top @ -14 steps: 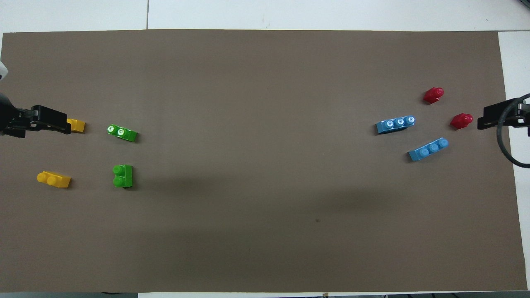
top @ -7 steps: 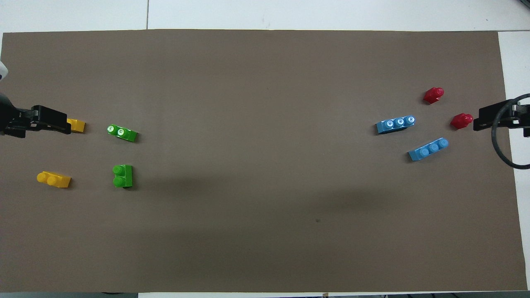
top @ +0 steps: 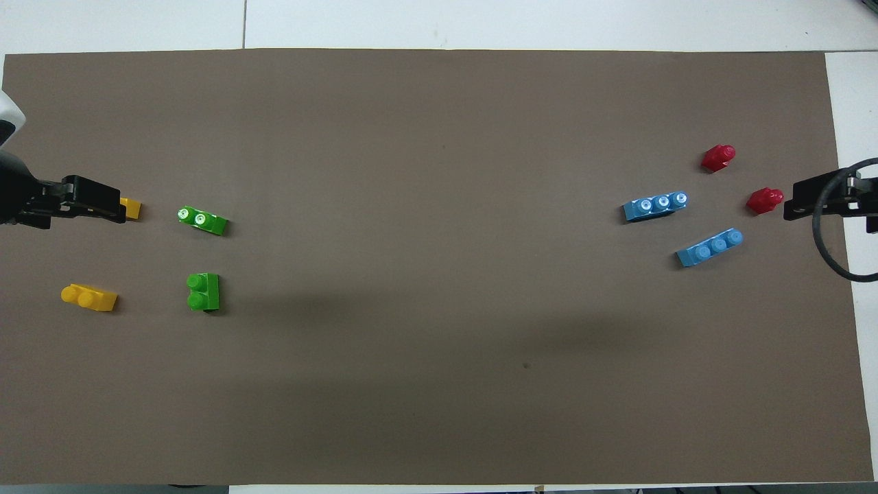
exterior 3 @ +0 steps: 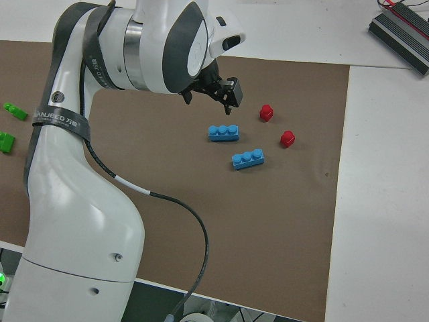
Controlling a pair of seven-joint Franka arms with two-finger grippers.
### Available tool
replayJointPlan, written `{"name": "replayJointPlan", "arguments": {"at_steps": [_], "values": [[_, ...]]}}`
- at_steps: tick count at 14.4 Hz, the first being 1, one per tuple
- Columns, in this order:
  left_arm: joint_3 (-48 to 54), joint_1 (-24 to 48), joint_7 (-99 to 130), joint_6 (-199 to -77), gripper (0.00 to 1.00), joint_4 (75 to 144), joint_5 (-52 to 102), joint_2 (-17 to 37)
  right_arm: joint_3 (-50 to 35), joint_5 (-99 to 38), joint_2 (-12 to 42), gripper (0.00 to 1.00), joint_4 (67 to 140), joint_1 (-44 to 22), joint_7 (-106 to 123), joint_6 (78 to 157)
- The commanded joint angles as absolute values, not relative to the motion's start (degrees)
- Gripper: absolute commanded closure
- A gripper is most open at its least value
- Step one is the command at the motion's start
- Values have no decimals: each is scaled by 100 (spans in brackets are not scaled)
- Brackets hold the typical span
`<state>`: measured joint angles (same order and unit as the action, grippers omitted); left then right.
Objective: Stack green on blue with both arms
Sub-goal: 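Reach the left gripper to the green brick while the right gripper reaches the blue brick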
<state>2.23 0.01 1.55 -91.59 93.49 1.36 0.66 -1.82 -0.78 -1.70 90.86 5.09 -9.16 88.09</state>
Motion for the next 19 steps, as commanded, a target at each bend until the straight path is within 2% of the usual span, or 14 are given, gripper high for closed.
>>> {"name": "replayJointPlan", "arguments": {"at_steps": [1,3,6,9,13,16,19], "values": [[184,79,229,-9718,0,10105,9,-307,-229,-132,-290,0,9360,589,-1762,9044],[185,123,229,-10088,0,10589,9,-456,-229,-141,-203,0,9517,598,-2475,9114],[193,132,202,-10502,0,11108,9,-457,-211,-649,-53,0,9817,607,-3932,9666],[202,132,184,-10695,0,11433,9,-431,-220,-781,385,0,9783,615,-4744,10036],[193,123,176,-11555,0,12364,9,-448,-202,-1072,1097,1,9634,764,-4992,10572],[193,132,237,-12180,0,12813,9,-343,-202,-1300,1607,1,9598,966,-4975,11038],[202,123,229,-12462,0,13113,9,-317,-202,-1669,1898,1,9668,984,-5001,11215]]}}
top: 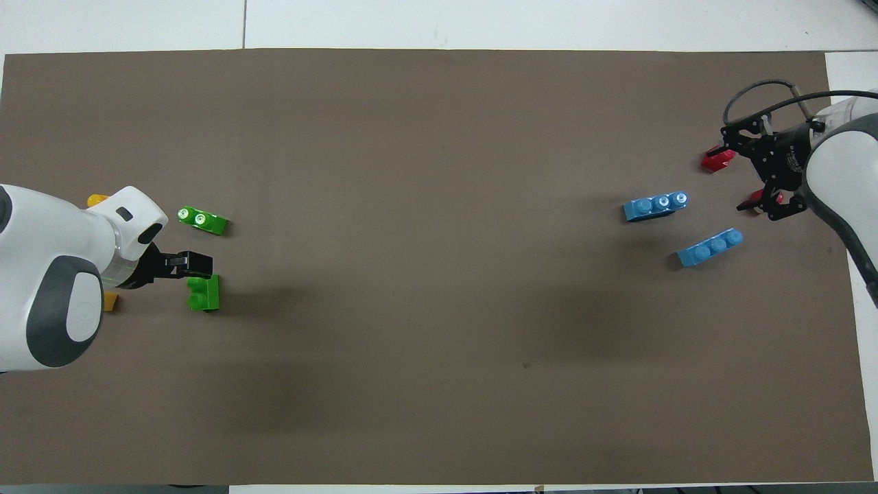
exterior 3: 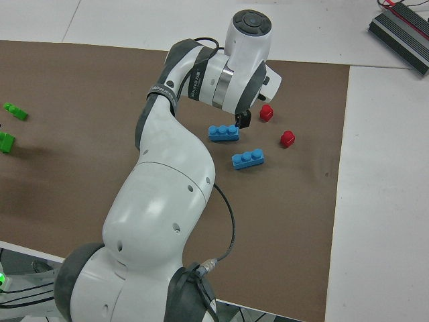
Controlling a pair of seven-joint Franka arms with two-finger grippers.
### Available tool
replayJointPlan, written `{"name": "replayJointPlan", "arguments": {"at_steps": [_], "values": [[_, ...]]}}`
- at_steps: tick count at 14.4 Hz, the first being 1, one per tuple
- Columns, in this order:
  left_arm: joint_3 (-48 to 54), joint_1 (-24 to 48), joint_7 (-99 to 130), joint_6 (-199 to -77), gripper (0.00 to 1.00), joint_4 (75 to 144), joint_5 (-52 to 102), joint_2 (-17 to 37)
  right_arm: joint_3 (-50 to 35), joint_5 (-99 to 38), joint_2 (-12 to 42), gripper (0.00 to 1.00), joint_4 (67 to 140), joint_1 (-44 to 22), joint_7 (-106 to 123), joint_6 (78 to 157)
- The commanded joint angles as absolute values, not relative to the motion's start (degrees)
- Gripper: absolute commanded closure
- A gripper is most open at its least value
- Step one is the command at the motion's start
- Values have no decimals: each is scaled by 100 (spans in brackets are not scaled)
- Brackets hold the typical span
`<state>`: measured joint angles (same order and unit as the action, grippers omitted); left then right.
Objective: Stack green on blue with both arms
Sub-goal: 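Reach the left gripper to the green brick while the right gripper reaches the blue brick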
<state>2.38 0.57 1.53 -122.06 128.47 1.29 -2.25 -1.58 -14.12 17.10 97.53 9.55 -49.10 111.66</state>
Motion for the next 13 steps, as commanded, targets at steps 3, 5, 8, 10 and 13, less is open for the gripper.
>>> {"name": "replayJointPlan", "arguments": {"at_steps": [3,5,8,10,13], "values": [[202,132,167,-12787,0,13279,9,-79,-202,-1802,2161,2,9668,1011,-5018,11250],[202,132,176,-13024,0,13455,9,-79,-202,-1889,2285,2,9677,1072,-5124,11276],[202,132,167,-13174,0,13553,9,-26,-202,-2004,2329,2,9878,1090,-5124,11566],[202,132,167,-13245,0,13605,9,9,-202,-2187,2338,2,9975,1099,-5124,11619],[202,167,281,-13316,40,13641,9,35,-202,-2303,2338,2,10151,1099,-5377,11741]]}}
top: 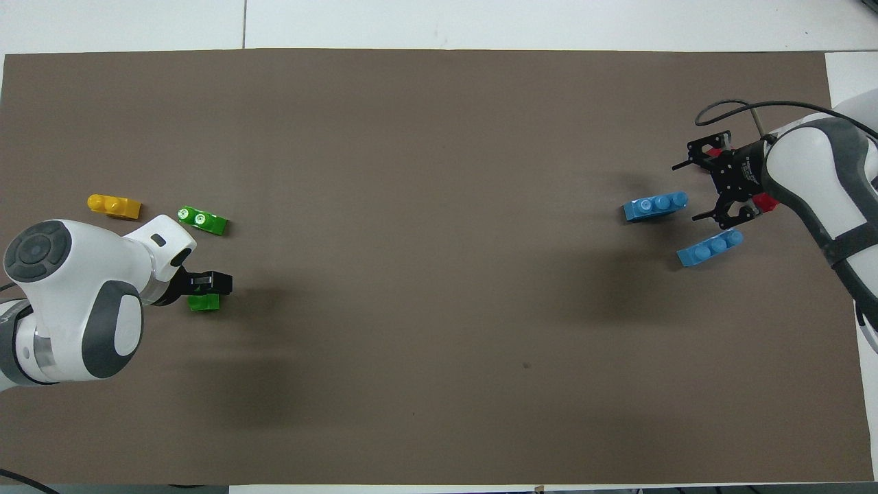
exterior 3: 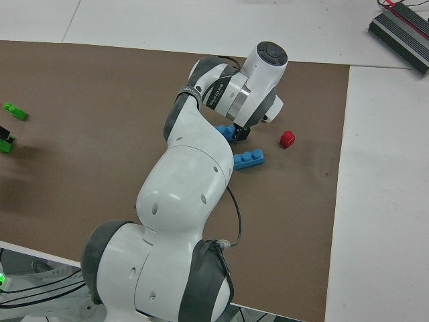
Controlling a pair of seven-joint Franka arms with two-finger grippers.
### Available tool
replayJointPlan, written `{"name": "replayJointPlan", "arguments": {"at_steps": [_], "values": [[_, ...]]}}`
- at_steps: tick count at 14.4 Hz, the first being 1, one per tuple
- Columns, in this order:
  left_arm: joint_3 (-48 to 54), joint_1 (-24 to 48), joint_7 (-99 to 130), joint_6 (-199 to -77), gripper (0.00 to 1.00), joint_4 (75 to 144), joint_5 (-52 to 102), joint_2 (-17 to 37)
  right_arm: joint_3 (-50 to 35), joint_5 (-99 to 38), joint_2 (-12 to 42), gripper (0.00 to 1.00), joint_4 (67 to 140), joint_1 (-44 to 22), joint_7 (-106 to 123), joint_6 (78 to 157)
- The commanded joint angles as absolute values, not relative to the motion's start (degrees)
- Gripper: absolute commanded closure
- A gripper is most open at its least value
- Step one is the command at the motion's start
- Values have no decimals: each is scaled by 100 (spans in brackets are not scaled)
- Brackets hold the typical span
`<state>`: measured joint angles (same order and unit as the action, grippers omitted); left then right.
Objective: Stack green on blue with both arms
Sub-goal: 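Grasp the green brick with the left gripper while the right gripper grasps the blue brick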
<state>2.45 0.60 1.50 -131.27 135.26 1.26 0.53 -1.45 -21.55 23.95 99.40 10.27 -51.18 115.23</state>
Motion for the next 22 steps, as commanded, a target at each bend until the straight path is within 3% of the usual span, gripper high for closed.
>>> {"name": "replayJointPlan", "arguments": {"at_steps": [1,2,3,6,11,14,17,18,19,20,21,22], "values": [[202,202,429,-13272,74,13615,9,35,-202,-2303,2338,2,10221,1099,-5631,11820],[202,202,518,-13237,98,13597,17,35,-202,-2364,2338,2,10274,1099,-5721,11839],[202,211,536,-13115,100,13544,9,35,-202,-2434,2347,2,10309,1116,-5713,11865],[211,211,1210,-12588,100,13273,18,-52,-202,-2443,2338,2,10502,1151,-5713,12111],[220,334,2203,-11138,100,12104,105,-132,-202,-2461,2487,2,10529,1152,-5713,12330],[342,343,3222,-10951,100,11892,193,-184,-202,-2540,2540,6,10538,1072,-5730,12515],[483,343,4138,-10925,100,11839,255,-333,-202,-2531,2540,35,10538,1029,-5704,12568],[562,343,4366,-10907,100,11839,264,-369,-202,-2531,2540,40,10538,976,-5695,12638],[580,343,4699,-10925,100,11804,298,-369,-202,-2531,2540,52,10590,958,-5695,12752],[589,343,4981,-10951,100,11752,377,-369,-202,-2531,2540,76,10608,949,-5695,12779],[598,343,5192,-10969,100,11699,474,-369,-202,-2531,2540,93,10608,923,-5678,12779],[632,343,5455,-10969,100,11629,605,-369,-202,-2523,2540,100,10600,897,-5643,12788]]}}
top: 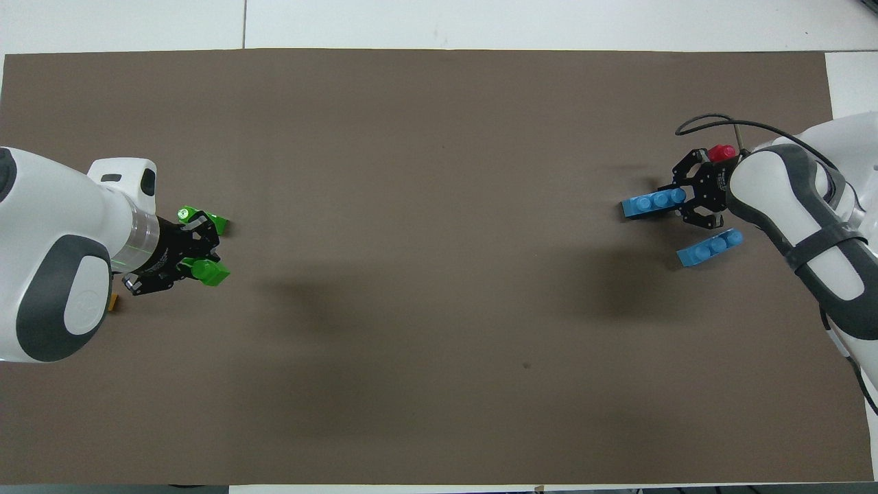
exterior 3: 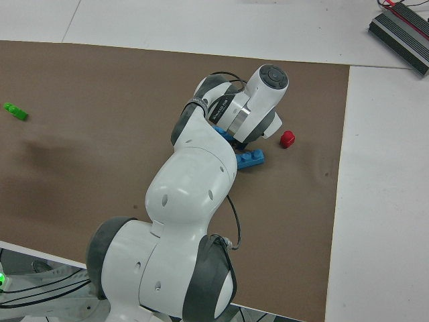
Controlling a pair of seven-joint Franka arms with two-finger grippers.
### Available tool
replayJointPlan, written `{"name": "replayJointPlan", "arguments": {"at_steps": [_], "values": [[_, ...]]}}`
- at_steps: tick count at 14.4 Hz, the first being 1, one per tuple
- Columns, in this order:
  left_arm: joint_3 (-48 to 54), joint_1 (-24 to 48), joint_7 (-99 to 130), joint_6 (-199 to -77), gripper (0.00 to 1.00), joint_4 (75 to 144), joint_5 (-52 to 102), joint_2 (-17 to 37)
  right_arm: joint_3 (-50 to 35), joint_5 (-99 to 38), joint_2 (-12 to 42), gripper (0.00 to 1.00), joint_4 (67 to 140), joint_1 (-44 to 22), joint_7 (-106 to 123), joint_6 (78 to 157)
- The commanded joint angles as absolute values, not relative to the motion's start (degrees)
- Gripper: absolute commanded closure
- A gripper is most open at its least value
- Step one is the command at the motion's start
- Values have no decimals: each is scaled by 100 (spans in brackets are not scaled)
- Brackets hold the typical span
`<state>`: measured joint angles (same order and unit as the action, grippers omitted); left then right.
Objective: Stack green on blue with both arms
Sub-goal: 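Grasp the green brick with the left gripper while the right gripper grasps the blue brick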
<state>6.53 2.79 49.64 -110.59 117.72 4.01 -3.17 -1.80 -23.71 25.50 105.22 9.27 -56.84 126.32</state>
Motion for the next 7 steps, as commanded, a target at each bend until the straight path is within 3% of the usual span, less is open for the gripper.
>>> {"name": "replayJointPlan", "arguments": {"at_steps": [1,7], "values": [[642,343,5858,-10977,100,11541,754,-352,-202,-2522,2540,100,10591,888,-5521,12779],[799,360,7670,-11425,100,11461,914,-273,-237,-2522,2496,100,9854,705,-6053,12095]]}}
